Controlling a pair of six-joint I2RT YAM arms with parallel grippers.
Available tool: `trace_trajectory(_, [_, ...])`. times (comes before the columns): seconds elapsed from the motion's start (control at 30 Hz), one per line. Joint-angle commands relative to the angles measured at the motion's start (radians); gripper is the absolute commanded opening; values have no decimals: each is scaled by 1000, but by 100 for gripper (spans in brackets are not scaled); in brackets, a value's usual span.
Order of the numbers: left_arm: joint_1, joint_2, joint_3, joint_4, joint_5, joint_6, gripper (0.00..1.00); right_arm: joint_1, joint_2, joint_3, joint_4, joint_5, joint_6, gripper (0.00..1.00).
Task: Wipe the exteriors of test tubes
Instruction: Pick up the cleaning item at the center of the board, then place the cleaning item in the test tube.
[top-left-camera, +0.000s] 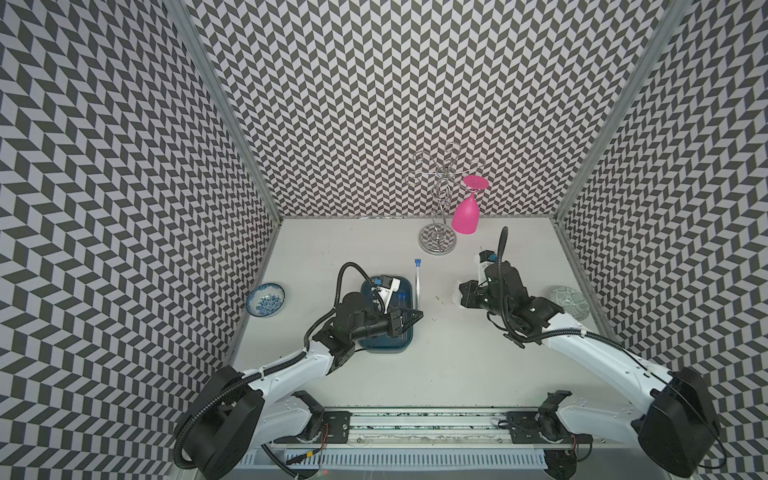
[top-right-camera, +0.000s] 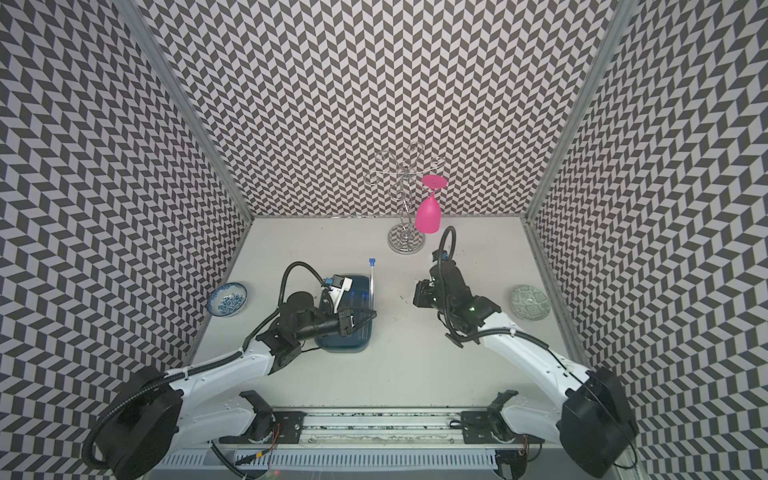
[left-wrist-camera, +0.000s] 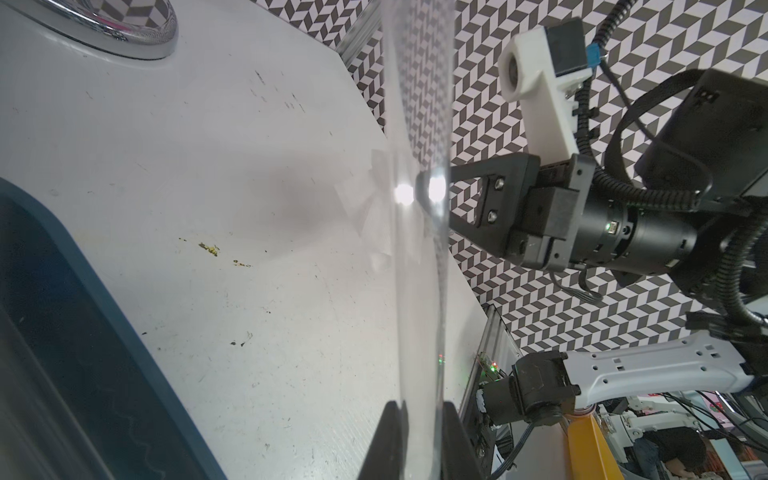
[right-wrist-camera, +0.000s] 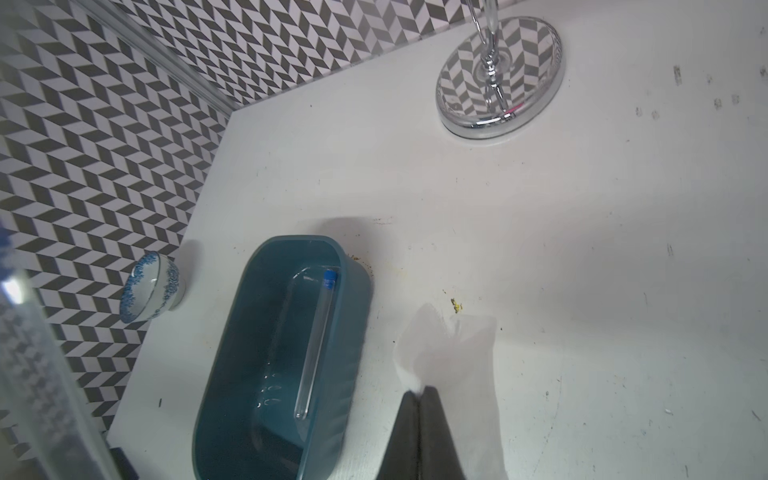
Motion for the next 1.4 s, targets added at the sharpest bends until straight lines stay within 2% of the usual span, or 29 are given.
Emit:
trace_trajectory(0.0, [-13, 10, 38, 2, 16, 19, 13, -8, 74, -2, -100, 54, 2, 0])
trace_trajectory(0.03, [-15, 10, 40, 1, 17, 20, 13, -10, 89, -1, -107, -1, -16, 0])
trace_trajectory(0.07, [-16, 10, 41, 1, 17, 21, 13, -16, 87, -24, -52, -130, -43, 0])
trace_trajectory(0.17, [-18, 11, 42, -1, 16, 22, 13, -33, 16, -173, 321, -618, 5, 0])
trace_trajectory(0.2, [-18, 10, 44, -4, 14, 22, 13, -32, -1, -224, 468, -731, 57, 0])
trace_trajectory(0.23, [-19, 11, 45, -5, 15, 22, 13, -32, -3, -243, 533, -762, 87, 0])
trace_trajectory(0.27, [-19, 9, 44, -4, 12, 22, 13, -31, 2, -230, 457, -675, 64, 0])
trace_trajectory(0.3, [-21, 10, 45, -3, 11, 21, 13, -23, 24, -168, 264, -472, 17, 0])
trace_trajectory(0.33, [-23, 10, 44, -2, 12, 22, 13, -13, 57, -109, 84, -199, 6, 0])
trace_trajectory(0.37, [-24, 10, 45, 0, 12, 22, 13, -12, 107, -44, -105, 23, 15, 0])
trace_trajectory(0.4, [-25, 12, 46, -1, 13, 22, 13, -14, 144, -1, -205, 126, -8, 0])
trace_trajectory(0.43, [-26, 12, 49, -5, 14, 24, 13, -18, 149, 13, -231, 106, -37, 0])
trace_trajectory(0.47, [-28, 12, 52, -9, 12, 26, 13, -35, 106, -11, -156, -45, -85, 0])
trace_trajectory(0.5, [-30, 13, 50, -9, 12, 27, 13, -60, 37, -76, 10, -362, -98, 0])
trace_trajectory(0.53, [-32, 16, 51, -7, 12, 30, 13, -70, -30, -156, 212, -596, -50, 0])
trace_trajectory(0.57, [-32, 20, 54, -8, 14, 32, 13, -62, -82, -242, 457, -729, 50, 0])
trace_trajectory(0.6, [-33, 25, 58, -11, 15, 34, 13, -57, -109, -248, 484, -678, 87, 0])
trace_trajectory(0.67, [-38, 33, 59, -6, 14, 30, 13, -33, -77, -108, 107, -260, 43, 0])
trace_trajectory(0.7, [-42, 35, 58, 0, 11, 28, 14, -53, -42, -44, -23, -221, 10, 0])
trace_trajectory(0.73, [-45, 39, 58, 5, 10, 27, 14, -87, -32, -33, -28, -344, -36, 0])
trace_trajectory(0.77, [-49, 45, 62, 5, 13, 27, 14, -107, -48, -53, 53, -516, -32, 0])
trace_trajectory(0.8, [-51, 51, 65, 4, 15, 30, 14, -103, -84, -91, 176, -614, 19, 0])
trace_trajectory(0.83, [-56, 58, 69, 5, 18, 30, 15, -92, -114, -122, 276, -650, 78, 0])
trace_trajectory(0.87, [-57, 67, 76, 2, 24, 34, 15, -81, -140, -129, 338, -652, 113, 0])
trace_trajectory(0.97, [-68, 85, 93, -1, 25, 31, 15, -70, -175, -72, 297, -610, 114, 0])
trace_trajectory(1.07, [-73, 107, 98, 26, 24, 14, 15, -65, -190, -33, 320, -658, 139, 0])
trace_trajectory(1.2, [-83, 153, 131, 33, 44, 8, 15, -41, -185, -1, 355, -666, 161, 0])
trace_trajectory(1.37, [-115, 179, 161, 40, 44, 11, 15, -16, -142, 19, 351, -597, 152, 0])
